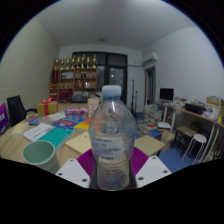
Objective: Pour water
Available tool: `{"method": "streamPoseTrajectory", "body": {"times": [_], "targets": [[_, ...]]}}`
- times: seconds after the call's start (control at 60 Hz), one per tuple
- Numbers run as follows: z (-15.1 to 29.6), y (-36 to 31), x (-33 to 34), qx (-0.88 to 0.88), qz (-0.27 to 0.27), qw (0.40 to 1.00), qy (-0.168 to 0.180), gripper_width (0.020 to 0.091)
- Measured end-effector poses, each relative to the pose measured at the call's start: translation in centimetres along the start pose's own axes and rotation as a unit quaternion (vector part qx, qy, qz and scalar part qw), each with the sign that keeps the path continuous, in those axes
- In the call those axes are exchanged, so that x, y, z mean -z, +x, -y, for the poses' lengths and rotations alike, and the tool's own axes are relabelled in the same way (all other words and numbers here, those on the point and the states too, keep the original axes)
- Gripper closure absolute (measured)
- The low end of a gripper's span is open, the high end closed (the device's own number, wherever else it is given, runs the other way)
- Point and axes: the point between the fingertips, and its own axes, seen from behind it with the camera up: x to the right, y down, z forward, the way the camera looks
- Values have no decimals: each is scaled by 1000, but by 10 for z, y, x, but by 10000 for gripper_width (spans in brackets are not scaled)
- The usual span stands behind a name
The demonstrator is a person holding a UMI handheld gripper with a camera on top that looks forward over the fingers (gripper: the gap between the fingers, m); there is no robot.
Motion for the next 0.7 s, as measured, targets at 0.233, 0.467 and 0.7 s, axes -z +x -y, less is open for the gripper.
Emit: {"method": "streamPoseTrajectory", "body": {"times": [0.233,0.467,0.7], "targets": [[-2,7,7,-22,-3,1000,-9,534],[-28,6,56,-4,-20,996,-85,261],[0,-15,171,-11,-33,996,-83,258]]}}
